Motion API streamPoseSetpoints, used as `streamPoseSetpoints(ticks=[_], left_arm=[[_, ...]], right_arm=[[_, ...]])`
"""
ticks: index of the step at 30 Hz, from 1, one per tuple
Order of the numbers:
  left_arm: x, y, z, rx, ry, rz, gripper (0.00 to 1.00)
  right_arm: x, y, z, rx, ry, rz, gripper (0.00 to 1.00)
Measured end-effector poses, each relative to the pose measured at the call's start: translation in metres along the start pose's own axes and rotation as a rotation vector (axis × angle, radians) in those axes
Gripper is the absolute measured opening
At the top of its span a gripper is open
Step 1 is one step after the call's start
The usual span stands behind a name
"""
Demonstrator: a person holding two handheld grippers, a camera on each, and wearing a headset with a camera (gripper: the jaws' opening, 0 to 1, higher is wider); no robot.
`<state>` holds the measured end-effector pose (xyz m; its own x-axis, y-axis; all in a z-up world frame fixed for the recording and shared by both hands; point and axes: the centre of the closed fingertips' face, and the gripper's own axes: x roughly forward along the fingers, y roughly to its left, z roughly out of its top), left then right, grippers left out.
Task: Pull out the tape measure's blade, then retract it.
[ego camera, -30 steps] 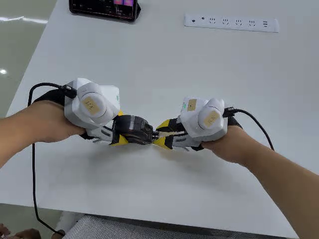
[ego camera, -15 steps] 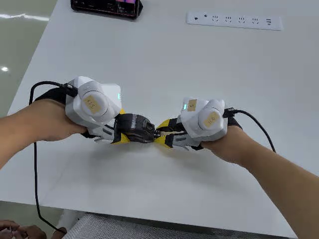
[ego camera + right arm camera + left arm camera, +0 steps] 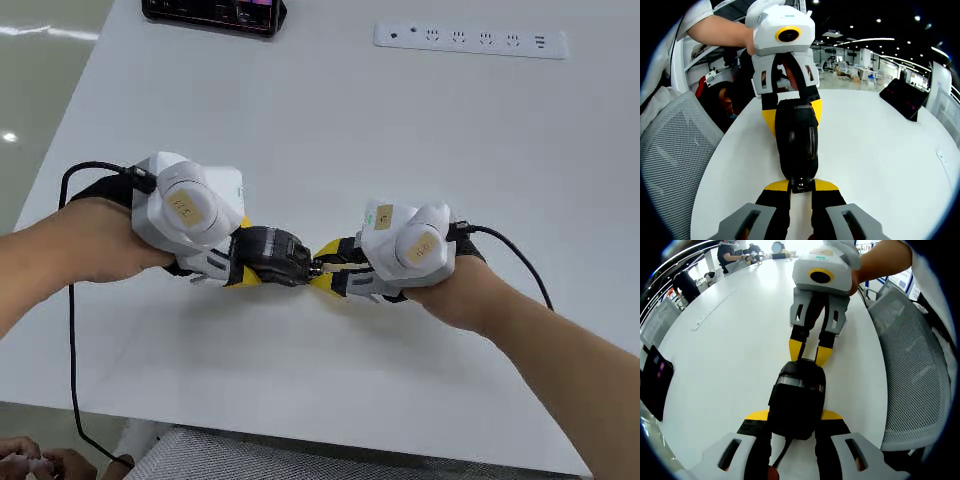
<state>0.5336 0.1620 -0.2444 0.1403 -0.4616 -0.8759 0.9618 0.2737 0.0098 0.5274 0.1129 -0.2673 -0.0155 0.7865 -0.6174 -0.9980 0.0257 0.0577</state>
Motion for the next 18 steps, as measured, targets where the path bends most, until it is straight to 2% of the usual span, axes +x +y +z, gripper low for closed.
streamPoseSetpoints(ticks=[5,8,18], left_arm=[[-0.0002,0.0001,-0.0002,0.000,-0.001,0.002,0.28],[-0.0004,0.0004,-0.0007,0.003,0.005,0.006,0.28],[-0.0004,-0.0005,-0.0015,0.024,0.010,0.010,0.28]], right_arm=[[-0.0002,0.0000,-0.0001,0.002,0.001,-0.005,0.11],[-0.0010,-0.0006,0.0002,0.039,0.004,-0.012,0.10],[-0.0037,-0.0009,-0.0011,0.024,-0.002,-0.028,0.08]])
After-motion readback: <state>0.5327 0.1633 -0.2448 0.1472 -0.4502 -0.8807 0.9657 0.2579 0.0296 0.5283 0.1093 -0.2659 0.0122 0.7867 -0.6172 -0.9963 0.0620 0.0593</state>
